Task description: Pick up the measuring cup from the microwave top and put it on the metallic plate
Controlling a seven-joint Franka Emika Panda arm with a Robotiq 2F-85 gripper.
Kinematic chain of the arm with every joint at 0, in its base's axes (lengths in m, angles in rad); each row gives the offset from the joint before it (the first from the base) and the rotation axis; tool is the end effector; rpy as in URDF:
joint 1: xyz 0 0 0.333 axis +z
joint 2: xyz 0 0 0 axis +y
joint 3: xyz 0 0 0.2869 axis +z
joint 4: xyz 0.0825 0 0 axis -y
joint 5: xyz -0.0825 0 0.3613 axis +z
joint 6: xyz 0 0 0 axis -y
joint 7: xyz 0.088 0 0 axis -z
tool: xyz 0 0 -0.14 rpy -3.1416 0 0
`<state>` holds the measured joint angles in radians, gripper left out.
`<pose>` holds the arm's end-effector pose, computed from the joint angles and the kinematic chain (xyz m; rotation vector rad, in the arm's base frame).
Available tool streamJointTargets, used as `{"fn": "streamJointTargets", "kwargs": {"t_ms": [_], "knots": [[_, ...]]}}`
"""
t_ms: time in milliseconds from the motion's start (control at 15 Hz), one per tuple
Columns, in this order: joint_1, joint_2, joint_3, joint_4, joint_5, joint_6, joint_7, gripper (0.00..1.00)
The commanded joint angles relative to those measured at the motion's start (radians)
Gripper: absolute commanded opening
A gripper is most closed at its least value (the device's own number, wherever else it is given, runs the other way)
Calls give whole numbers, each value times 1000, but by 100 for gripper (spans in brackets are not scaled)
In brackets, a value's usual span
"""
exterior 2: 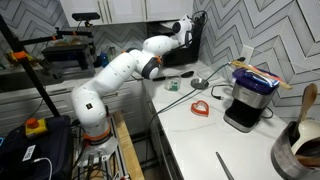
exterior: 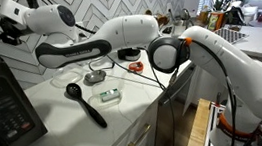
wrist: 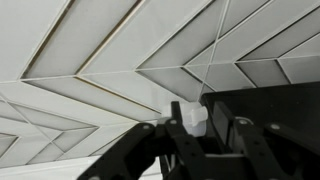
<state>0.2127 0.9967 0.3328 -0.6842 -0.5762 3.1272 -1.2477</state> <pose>0.7392 0.2986 0.5437 1.0603 1.5853 1.4660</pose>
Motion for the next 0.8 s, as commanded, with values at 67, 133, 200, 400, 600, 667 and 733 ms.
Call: {"fn": "streamJointTargets", "kwargs": {"t_ms": [67, 133, 200, 400, 600, 667, 733], "knots": [[15, 51, -4, 79, 0, -14, -47, 4], [16, 55, -5, 84, 2, -16, -47, 0], [16, 60, -6, 88, 2, -18, -48, 0], [17, 66, -6, 93, 1, -20, -56, 0], [29, 60, -30, 119, -5, -6, -47, 0], [34, 52, -42, 132, -7, 3, -36, 0], [33, 24, -43, 122, -9, -3, -31, 0]]}}
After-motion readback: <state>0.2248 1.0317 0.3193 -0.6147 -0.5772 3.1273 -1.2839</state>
